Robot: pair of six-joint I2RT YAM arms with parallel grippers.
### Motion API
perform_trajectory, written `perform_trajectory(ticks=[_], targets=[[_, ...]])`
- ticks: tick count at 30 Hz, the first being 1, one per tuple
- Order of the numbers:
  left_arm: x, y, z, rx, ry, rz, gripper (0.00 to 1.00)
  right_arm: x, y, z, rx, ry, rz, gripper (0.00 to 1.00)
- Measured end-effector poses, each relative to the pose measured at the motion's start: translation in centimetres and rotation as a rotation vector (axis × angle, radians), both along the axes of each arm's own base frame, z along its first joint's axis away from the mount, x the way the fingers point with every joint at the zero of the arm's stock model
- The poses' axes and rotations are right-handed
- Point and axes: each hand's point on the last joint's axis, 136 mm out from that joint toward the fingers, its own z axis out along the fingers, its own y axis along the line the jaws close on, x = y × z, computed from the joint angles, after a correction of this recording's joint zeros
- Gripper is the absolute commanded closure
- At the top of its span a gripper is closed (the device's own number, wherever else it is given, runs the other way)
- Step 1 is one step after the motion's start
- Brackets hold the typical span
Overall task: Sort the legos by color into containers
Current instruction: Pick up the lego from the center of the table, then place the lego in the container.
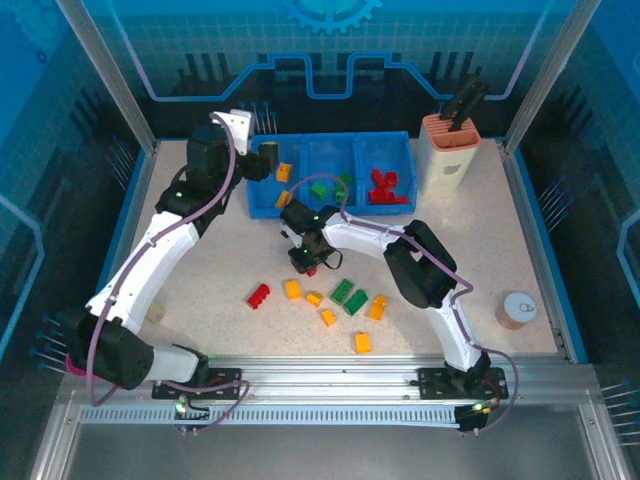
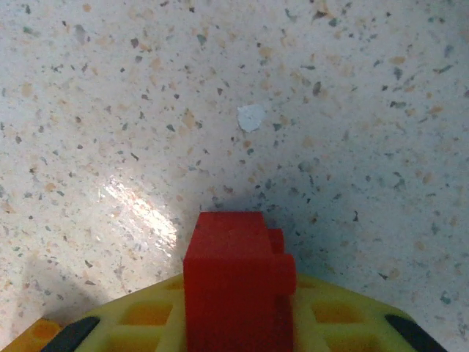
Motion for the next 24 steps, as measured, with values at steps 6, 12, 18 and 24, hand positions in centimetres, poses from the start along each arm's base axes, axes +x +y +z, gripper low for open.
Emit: perform_trajectory(ticks=[6,12,18,24], targets=[[0.5,2.2,-1.1,-0.015,0.042,0.049,0.23,-0.3,-0.4,0.1,-0.011,0.002,0.0,0.78],[0.8,2.0,-2.0,-0.016,0.056,0.04,0.22,-2.1,-3.3,1.6,-0.069,0.002,0.006,0.79],[1.7,1.7,-3.8,-0.03,0.103,0.041,0.22,-1.1,-4.3,7.5,-0.013,-0.092,0.038,0.79],[1.7,1.5,-4.1,-0.033,0.114,0.034,0.22,2.5,-7.9,11.8,0.018,-0.207,-0.016,0.78]])
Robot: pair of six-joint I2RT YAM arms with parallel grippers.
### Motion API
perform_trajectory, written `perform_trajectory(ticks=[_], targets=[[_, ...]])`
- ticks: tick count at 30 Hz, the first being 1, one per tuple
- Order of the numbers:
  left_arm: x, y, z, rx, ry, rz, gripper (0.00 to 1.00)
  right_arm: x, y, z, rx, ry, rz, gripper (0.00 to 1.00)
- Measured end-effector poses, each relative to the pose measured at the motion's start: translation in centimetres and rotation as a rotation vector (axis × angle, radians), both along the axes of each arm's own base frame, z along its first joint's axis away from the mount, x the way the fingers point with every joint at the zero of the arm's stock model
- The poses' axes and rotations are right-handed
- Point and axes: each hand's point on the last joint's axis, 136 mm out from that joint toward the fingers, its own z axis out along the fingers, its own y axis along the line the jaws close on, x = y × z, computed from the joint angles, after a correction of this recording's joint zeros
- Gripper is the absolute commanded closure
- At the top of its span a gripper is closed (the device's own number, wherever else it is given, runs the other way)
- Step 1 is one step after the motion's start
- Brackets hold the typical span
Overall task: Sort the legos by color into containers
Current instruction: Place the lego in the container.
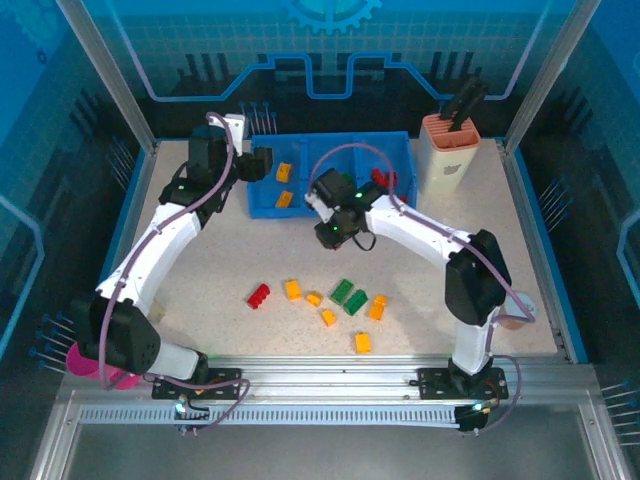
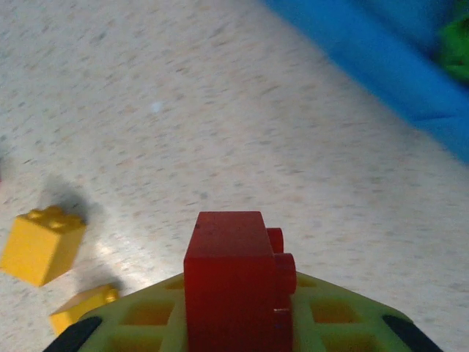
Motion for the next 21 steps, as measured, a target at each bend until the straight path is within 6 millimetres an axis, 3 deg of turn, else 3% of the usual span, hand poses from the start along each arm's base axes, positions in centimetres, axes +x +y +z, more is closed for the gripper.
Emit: perform_trajectory(ticks=[8,11,14,17,21], targets=[[-1.7,0.1,1.2,-0.003,-0.002,-0.016,0.2,6.1,-6.9,2.5,-0.025,-0.102,-0.151,0.76],[-2.6,0.3,1.9,-0.005,-0.008,-0.017,0.19,9.8,-8.8,4.9,0.0,-0.175,-0.215,0.76],[-3.8,0.5,2.8,-0.008,-0.029,-0.017,0.18,13.6,-10.4,5.9,0.013,-0.232,-0.266,0.76],[-5.3,0.9,3.5,-0.006,-0.036,-0.018,0.18,16.4,-11.6,4.7,0.007,-0.236,-0.299,0.75],[-6.7,1.2,4.3,0.004,-0.043,-0.022,0.17,19.2,-13.0,1.3,-0.012,-0.197,-0.333,0.75]])
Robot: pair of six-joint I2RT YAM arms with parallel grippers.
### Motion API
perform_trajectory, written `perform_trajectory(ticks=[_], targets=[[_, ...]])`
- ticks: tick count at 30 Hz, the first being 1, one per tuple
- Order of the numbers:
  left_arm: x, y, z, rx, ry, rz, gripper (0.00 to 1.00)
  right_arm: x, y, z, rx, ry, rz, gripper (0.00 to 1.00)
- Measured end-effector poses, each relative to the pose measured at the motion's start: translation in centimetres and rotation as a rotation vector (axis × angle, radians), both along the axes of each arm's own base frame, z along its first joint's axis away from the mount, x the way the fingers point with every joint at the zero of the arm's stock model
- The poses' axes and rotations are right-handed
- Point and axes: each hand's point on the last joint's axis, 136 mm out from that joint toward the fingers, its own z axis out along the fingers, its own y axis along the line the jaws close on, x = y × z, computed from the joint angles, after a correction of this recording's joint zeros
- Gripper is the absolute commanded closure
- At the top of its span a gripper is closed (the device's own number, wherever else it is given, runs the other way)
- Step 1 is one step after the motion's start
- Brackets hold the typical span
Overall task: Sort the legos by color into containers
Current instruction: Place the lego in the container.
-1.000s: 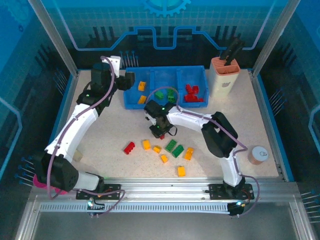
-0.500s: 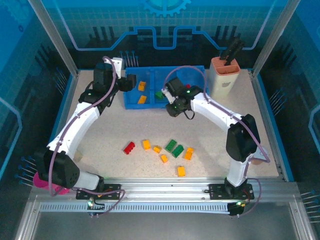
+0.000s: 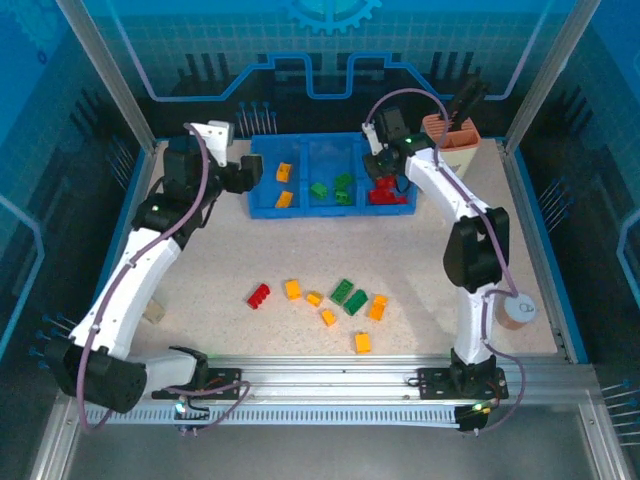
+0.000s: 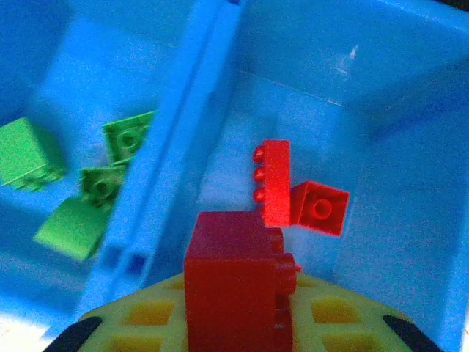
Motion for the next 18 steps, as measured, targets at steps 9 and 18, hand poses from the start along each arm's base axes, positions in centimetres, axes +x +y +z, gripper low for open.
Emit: perform_trajectory(ticks=[9,18], targets=[[-2.9,0.6,-1.4,0.05,0.054,-0.016,0.14,5.4,-0.8,-4.6,0.013,0.012,-0.026,0.73],[-3.8,0.8,-2.6,0.077,0.098,-0.024,0.12,7.4,-0.5,-7.7,-0.007,0.019,-0.021,0.66]])
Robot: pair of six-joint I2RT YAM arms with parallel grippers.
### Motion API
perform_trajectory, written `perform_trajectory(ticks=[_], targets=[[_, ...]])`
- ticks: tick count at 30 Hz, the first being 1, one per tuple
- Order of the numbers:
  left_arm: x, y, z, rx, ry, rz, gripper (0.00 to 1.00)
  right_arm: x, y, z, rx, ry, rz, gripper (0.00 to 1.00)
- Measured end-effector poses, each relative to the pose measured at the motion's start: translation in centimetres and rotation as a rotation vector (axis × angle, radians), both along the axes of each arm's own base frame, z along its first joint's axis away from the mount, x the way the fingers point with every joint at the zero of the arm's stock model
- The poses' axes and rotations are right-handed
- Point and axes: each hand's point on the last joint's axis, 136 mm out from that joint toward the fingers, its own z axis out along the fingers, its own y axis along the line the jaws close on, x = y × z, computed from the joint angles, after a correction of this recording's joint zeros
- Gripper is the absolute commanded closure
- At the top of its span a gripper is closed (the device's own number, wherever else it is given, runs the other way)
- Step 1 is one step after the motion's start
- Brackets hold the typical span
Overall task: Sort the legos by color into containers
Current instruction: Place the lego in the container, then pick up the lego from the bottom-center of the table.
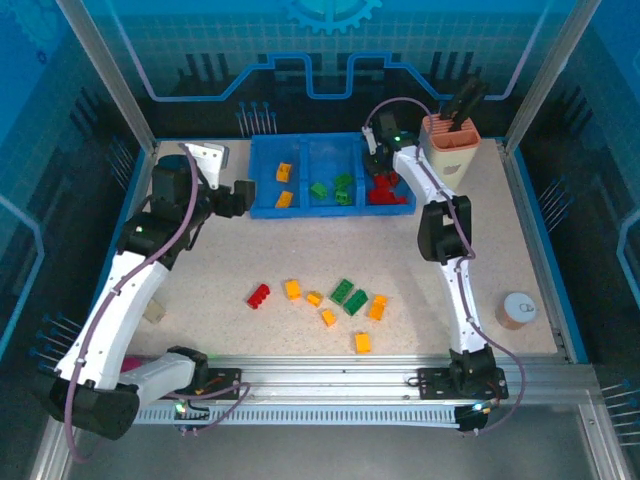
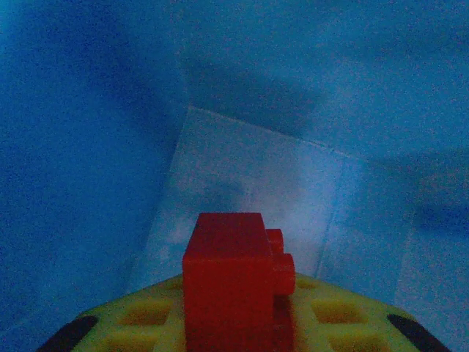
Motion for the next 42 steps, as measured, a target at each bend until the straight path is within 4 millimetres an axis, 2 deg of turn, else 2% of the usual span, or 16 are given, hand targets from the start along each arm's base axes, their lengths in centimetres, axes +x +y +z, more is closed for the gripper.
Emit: perform_trajectory(ticks=[6,11,14,18,23,25,26,28,30,32,34,36,39,42], targets=[[-0.1,0.0,-0.2,0.002,0.007,0.0,0.1,0.2,-0.2,0.5,-0.002,-0.011,0.0,0.56],[-0.1,0.0,-0.2,0.001,0.007,0.0,0.09,-0.1,-0.5,0.4,-0.006,-0.004,0.002,0.54],[-0.1,0.0,-0.1,0.001,0.006,0.0,0.09,-1.0,-0.7,1.2,-0.004,0.006,0.004,0.52],[0.0,0.0,0.0,-0.001,-0.001,-0.001,0.08,-3.2,-1.1,5.1,0.009,-0.015,0.004,0.49],[0.2,0.0,0.1,-0.003,-0.011,0.0,0.06,-6.8,-0.3,13.7,0.094,-0.127,0.019,0.42],[0.1,0.0,0.1,-0.004,-0.017,0.0,0.05,-9.0,1.1,16.8,0.144,-0.174,0.05,0.4],[0.0,0.0,0.2,-0.005,-0.019,0.0,0.04,-10.0,1.9,17.7,0.164,-0.185,0.068,0.39],[-0.4,0.1,0.3,-0.006,-0.026,0.0,0.03,-12.8,4.7,18.8,0.209,-0.194,0.124,0.38],[-0.8,0.2,0.6,-0.009,-0.037,0.0,0.02,-15.7,8.1,18.6,0.246,-0.172,0.202,0.37],[-1.5,0.3,1.1,-0.013,-0.057,0.0,0.02,-18.6,11.8,17.3,0.264,-0.13,0.314,0.31],[-2.6,0.6,1.8,-0.018,-0.083,0.001,0.01,-22.3,15.6,14.8,0.225,-0.097,0.489,0.3],[-3.7,0.9,2.5,-0.021,-0.106,0.006,0.01,-26.1,18.4,12.3,0.176,-0.055,0.661,0.3],[-5.6,1.7,3.3,-0.022,-0.141,0.023,0.01,-31.7,21.7,9.8,0.134,-0.014,0.958,0.26],[-7.6,2.5,3.8,-0.023,-0.177,0.042,0.01,-35.7,23.2,8.7,0.109,-0.041,1.206,0.21]])
